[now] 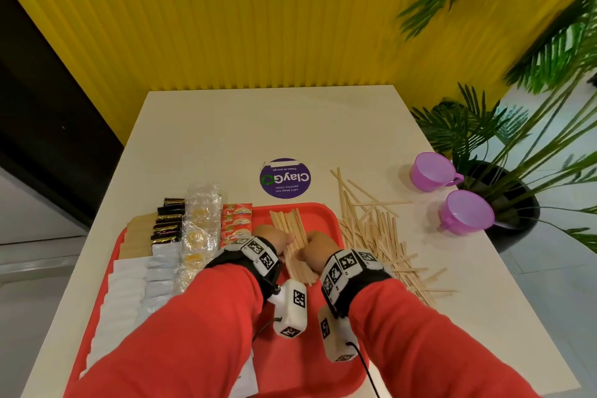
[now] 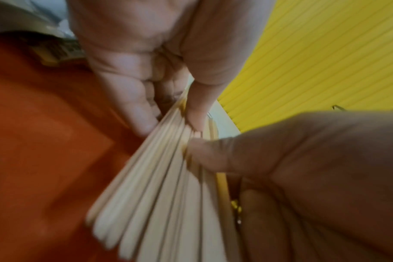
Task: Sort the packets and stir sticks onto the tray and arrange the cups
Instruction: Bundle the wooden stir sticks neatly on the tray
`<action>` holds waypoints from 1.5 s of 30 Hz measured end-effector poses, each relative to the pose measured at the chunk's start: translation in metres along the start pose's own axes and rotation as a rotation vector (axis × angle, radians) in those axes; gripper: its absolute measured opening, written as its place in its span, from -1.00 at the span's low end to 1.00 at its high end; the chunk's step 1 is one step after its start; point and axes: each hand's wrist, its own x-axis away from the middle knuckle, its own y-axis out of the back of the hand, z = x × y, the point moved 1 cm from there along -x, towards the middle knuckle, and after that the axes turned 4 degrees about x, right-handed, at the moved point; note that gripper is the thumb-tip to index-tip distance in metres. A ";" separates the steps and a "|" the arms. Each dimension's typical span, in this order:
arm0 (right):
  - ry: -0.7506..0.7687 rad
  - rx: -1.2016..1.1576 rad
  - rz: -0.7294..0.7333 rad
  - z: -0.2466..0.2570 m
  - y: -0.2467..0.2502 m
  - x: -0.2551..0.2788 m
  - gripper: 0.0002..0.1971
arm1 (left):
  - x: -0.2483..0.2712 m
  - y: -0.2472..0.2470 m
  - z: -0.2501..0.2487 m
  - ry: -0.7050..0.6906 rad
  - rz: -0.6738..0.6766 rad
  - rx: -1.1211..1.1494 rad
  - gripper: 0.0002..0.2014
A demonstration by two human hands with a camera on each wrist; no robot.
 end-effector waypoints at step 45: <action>0.329 0.605 -0.067 -0.023 -0.013 0.017 -0.38 | 0.035 -0.014 0.022 -0.337 -0.021 -1.005 -0.29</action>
